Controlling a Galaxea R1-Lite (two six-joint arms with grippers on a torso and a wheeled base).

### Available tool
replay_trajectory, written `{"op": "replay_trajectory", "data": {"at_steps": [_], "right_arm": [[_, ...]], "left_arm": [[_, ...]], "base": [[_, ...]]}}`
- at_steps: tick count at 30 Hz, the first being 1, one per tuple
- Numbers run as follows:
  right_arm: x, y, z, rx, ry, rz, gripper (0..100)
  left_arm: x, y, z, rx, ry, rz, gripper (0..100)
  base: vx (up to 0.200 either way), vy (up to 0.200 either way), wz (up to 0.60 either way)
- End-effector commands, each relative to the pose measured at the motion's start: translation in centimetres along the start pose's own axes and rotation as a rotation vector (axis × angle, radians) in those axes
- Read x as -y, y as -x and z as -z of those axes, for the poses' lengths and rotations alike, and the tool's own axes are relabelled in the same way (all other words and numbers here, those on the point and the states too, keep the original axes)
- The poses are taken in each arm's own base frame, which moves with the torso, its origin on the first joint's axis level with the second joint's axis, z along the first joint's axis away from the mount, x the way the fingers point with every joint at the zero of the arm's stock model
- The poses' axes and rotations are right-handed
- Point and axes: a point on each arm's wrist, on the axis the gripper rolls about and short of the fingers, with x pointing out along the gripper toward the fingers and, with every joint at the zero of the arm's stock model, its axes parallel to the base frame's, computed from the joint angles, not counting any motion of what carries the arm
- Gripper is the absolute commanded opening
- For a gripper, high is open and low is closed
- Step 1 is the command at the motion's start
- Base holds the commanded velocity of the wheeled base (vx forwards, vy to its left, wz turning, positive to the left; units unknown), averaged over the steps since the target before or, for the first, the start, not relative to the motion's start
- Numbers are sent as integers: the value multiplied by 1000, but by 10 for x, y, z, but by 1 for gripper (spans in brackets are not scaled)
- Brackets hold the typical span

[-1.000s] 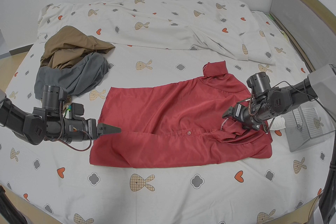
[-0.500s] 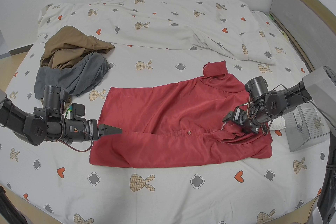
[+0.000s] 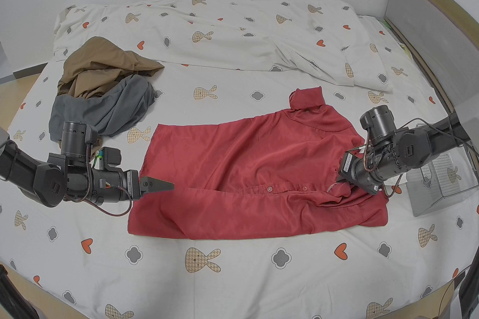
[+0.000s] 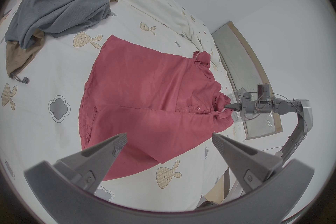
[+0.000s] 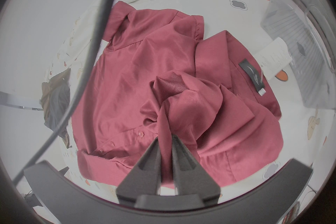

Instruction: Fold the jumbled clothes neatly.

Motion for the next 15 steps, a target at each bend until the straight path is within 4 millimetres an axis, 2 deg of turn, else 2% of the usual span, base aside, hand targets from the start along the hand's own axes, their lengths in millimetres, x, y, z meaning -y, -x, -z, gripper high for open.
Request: {"op": "replay_trajectory", "data": {"at_steps": [1, 7, 10, 15], "right_arm": [[1, 40, 13, 37, -30, -52, 0], [18, 57, 40, 130, -32, -167, 0], [27, 51, 47, 154, -31, -186, 0], [27, 45, 49, 149, 25, -193, 0]], "left_arm": [[0, 0, 0, 0, 2, -1, 100], [0, 0, 0, 0, 0, 1, 100], [0, 0, 0, -1, 1, 0, 100], [0, -1, 1, -4, 0, 1, 100]], "base": [[0, 0, 0], [0, 0, 0], [0, 0, 0], [0, 0, 0]]}}
